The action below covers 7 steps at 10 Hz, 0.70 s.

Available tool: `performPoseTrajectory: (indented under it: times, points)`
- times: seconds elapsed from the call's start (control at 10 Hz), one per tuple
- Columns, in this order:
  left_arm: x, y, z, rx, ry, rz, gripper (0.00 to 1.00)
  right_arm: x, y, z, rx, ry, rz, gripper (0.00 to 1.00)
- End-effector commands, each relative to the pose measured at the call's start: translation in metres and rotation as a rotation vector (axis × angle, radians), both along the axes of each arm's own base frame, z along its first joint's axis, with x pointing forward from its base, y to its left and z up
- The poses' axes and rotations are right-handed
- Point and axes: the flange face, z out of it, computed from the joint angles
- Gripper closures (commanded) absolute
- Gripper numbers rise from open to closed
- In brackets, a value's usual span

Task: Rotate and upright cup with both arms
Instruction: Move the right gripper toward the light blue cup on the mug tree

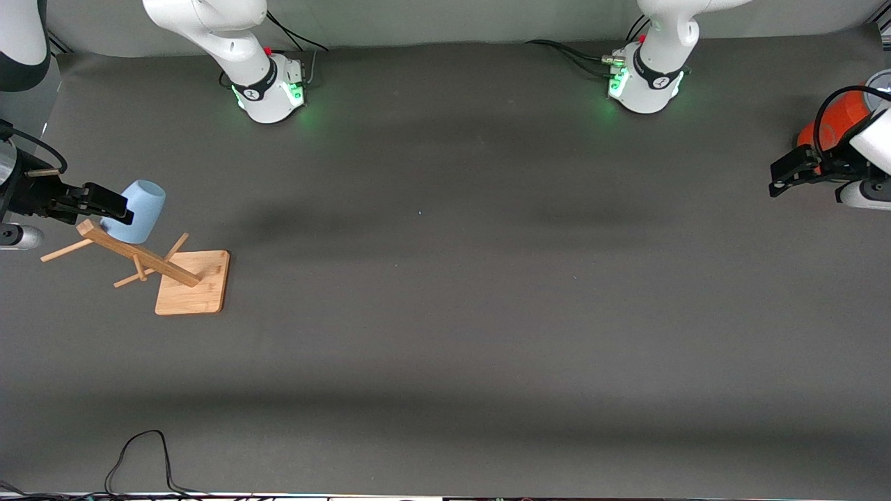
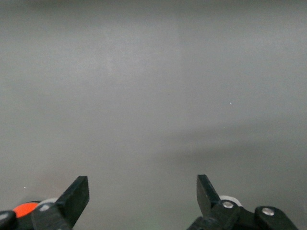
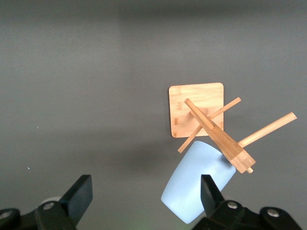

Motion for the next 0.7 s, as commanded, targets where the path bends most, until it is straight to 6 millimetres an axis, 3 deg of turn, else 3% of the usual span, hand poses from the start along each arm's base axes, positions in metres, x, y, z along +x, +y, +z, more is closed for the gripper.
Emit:
performPoseTrajectory:
  times: [0.0, 0.6]
  points:
    - [0.0010, 0.0018, 0.0025, -0.004, 0.002, 0.007, 0.00, -0.0024, -0.0004, 0.0050, -0.007, -0.011, 0.026, 0.00]
    - [-0.0006, -0.0023, 0.0065, 0.000, 0.000, -0.003, 0.00, -0.0027, 0.0001, 0.0031, -0.010, 0.001, 0.015, 0.00]
